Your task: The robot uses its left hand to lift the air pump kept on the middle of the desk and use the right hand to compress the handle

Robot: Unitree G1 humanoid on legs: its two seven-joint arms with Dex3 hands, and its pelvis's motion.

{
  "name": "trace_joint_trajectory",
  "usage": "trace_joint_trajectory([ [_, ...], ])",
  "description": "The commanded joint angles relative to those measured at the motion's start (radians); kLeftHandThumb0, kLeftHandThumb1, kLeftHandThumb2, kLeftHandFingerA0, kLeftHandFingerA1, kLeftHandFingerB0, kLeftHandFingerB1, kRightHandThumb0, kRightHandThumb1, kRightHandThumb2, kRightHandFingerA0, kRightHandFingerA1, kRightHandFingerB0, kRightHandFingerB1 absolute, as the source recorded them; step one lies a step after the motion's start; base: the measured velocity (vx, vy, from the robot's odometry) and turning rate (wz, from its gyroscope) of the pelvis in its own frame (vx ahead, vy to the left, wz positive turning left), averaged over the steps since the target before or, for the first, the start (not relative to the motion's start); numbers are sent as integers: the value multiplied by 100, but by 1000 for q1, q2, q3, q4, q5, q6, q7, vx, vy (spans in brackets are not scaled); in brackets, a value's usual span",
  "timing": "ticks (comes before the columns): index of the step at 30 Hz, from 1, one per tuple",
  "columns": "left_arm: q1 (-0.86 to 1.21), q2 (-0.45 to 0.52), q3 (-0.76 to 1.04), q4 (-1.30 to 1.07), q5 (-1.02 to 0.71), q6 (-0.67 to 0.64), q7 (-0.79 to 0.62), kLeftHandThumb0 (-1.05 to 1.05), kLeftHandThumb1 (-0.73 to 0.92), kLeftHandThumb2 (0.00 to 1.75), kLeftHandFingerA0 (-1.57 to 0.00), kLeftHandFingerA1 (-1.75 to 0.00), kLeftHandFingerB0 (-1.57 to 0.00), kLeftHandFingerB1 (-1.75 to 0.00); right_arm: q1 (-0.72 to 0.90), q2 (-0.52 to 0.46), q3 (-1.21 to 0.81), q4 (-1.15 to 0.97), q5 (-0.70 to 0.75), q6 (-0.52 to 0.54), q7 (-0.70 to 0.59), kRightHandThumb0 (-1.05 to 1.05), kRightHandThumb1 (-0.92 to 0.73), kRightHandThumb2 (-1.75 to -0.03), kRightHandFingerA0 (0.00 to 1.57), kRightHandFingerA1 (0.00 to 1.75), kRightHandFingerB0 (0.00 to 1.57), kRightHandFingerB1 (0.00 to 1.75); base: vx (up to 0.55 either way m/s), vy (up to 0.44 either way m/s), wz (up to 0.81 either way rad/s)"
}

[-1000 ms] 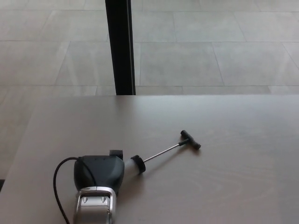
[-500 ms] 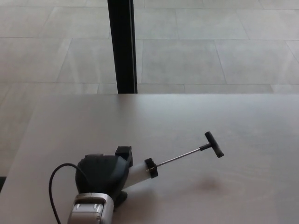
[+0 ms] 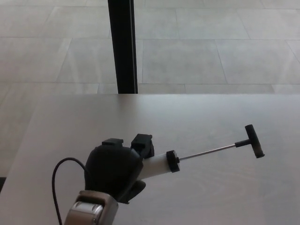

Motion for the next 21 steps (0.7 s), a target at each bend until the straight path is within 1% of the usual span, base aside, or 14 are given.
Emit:
trace_joint_trajectory([
  [1,4,51,40,-18,-59,-174,127,0,61,99,-79,-175,-65,-159,-73,45,37,40,57,138,36,-87,-85,-126,0,18,3,19,0,0,0],
  [2,1,51,42,-16,-59,-171,125,0,61,99,-79,-175,-65,-159,-78,52,41,40,63,140,40,-87,-85,-126,0,18,3,19,0,0,0],
  [3,4,51,46,-17,-65,-174,122,2,59,103,-81,-175,-65,-161,-80,55,44,37,73,142,53,-101,-92,-131,0,11,0,4,0,0,0],
  [7,18,55,58,-21,-75,-186,114,2,60,104,-79,-175,-65,-161,-86,62,60,9,93,186,83,-105,-92,-134,0,12,0,0,0,0,0],
  [8,19,55,61,-18,-75,-189,117,0,61,101,-80,-175,-66,-163,-88,66,64,1,96,200,80,-103,-92,-96,0,0,0,0,0,0,0],
  [9,20,57,65,-20,-73,-188,115,-3,63,98,-80,-175,-64,-164,-93,79,74,-20,97,229,71,-103,-92,-94,0,0,0,0,0,0,0],
  [11,15,62,65,-23,-63,-186,108,-2,62,98,-80,-175,-65,-162,-93,94,87,-51,96,263,61,-105,-92,-93,0,0,0,0,0,0,0],
  [12,10,59,70,-22,-63,-178,102,0,62,98,-79,-175,-64,-162,-93,109,97,-55,96,261,60,-105,-92,-90,0,0,0,0,0,0,0],
  [13,9,58,72,-21,-63,-175,99,0,62,98,-79,-175,-64,-162,-93,116,101,-59,96,262,59,-105,-92,-90,0,0,0,0,0,0,0],
  [14,4,58,72,-17,-60,-175,102,2,59,103,-79,-175,-66,-162,-91,123,110,-73,87,279,49,-105,-92,-90,0,0,0,0,0,0,0],
  [16,-3,63,78,-10,-50,-175,100,0,59,104,-78,-175,-66,-159,-80,143,133,-108,72,321,30,-105,-92,-90,0,0,0,0,0,0,0],
  [19,-12,61,84,-2,-39,-162,97,0,59,104,-80,-175,-67,-161,-74,151,160,-142,37,360,6,-105,-92,-93,0,0,0,0,0,0,0],
  [20,-16,67,85,4,-36,-167,100,1,59,105,-79,-175,-67,-160,-69,152,170,-151,29,364,4,-103,-92,-95,0,0,0,0,0,0,0],
  [21,-24,68,91,15,-35,-169,115,2,57,106,-80,-175,-71,-157,-65,163,176,-168,28,374,-4,-104,-92,-103,0,0,0,0,0,0,0],
])
